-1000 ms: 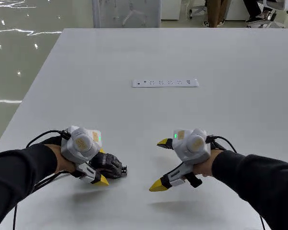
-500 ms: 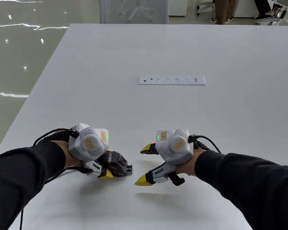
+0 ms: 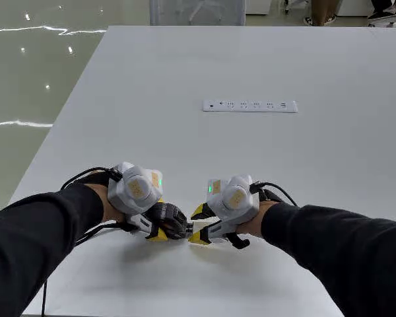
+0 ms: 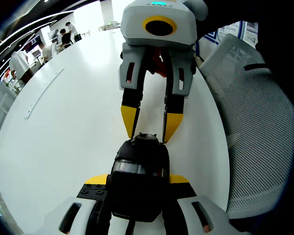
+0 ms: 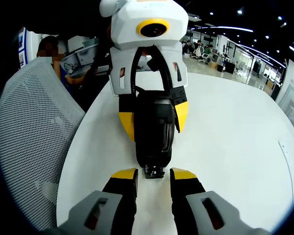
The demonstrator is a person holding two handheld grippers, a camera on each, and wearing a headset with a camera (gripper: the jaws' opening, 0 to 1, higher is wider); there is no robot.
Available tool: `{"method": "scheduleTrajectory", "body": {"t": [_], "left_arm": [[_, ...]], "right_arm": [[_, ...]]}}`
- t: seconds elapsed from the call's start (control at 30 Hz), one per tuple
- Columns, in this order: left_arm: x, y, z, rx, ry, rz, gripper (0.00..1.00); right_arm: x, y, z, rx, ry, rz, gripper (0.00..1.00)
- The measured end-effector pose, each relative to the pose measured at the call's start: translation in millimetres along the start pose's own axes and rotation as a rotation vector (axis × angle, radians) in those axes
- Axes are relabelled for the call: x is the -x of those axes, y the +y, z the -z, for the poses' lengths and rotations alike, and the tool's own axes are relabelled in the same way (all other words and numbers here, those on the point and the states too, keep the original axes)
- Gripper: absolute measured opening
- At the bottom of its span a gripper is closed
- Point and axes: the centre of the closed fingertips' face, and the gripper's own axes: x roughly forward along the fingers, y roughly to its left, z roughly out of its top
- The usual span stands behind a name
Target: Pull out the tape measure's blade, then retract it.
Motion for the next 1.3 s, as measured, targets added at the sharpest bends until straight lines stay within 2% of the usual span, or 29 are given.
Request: {"method": "scheduleTrajectory", "body": {"t": [0.1,0.3,0.47,0.73,1.3], "left_arm": [[-0.5,-0.2,0.2,0.006,-0.004,-0.003,0.37],[-0.6,-0.6,0.3,0.011,0.001,-0.006,0.37],[-0.2,0.2,0.4,0.028,0.003,-0.010,0.37],[-0.3,-0.6,1.0,0.021,0.007,-0.005,0.37],[-0.5,-0.1,0.7,0.041,0.011,-0.010,0.37]], "right_arm": [[-3.2,0.1,2.9,0.002,0.015,-0.002,0.15],[-8.4,2.1,4.3,0.066,0.037,-0.006,0.13],[-9.1,-0.8,5.2,0.055,0.039,-0.002,0.12],[-7.9,0.5,7.0,0.012,0.040,-0.018,0.10],[4.2,-0.5,17.8,0.024,0.063,-0.016,0.11]]}}
